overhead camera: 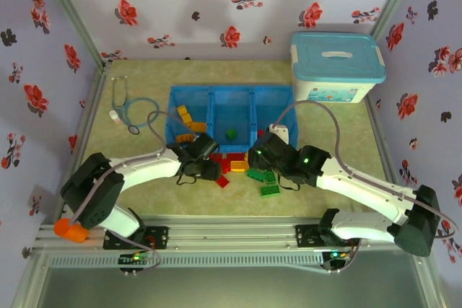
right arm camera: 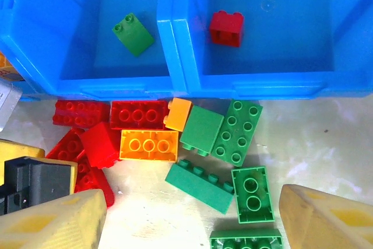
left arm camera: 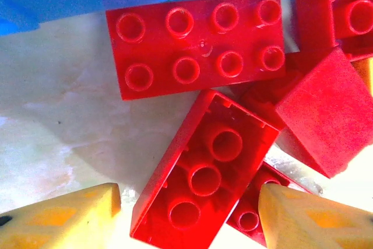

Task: Sort the legos into containers by color
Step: Pick up the lego from the middle-left of the table.

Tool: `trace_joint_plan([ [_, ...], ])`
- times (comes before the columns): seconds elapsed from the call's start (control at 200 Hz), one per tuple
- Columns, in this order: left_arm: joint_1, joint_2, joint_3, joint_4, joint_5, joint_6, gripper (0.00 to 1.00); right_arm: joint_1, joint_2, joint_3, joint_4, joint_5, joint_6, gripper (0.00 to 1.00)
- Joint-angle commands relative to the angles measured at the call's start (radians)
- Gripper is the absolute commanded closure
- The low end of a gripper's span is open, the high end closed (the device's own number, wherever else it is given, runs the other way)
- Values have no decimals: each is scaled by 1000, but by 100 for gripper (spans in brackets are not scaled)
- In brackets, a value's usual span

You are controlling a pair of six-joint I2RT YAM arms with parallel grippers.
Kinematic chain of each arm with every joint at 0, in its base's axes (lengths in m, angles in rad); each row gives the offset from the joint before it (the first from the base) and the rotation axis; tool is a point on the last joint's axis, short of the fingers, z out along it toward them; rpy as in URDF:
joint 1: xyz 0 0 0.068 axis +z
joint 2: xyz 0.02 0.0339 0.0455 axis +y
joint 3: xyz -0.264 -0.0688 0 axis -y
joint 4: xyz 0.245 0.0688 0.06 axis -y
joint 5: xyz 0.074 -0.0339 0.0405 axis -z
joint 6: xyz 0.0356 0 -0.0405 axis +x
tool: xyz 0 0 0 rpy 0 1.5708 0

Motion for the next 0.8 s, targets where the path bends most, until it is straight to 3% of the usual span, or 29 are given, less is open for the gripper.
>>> trace_joint_plan([
  [0.0,7,23,25,4,-1,21,41,-8,-20,-19,10,33,31,22],
  [0.46,-4,-91,-54,-61,-93,-38,57,-8,-11,-33,40,18,44,22],
  [0.795,-21,-198,-125,-85,-106,-85,59,-9,-4,-36,50,7,45,23],
])
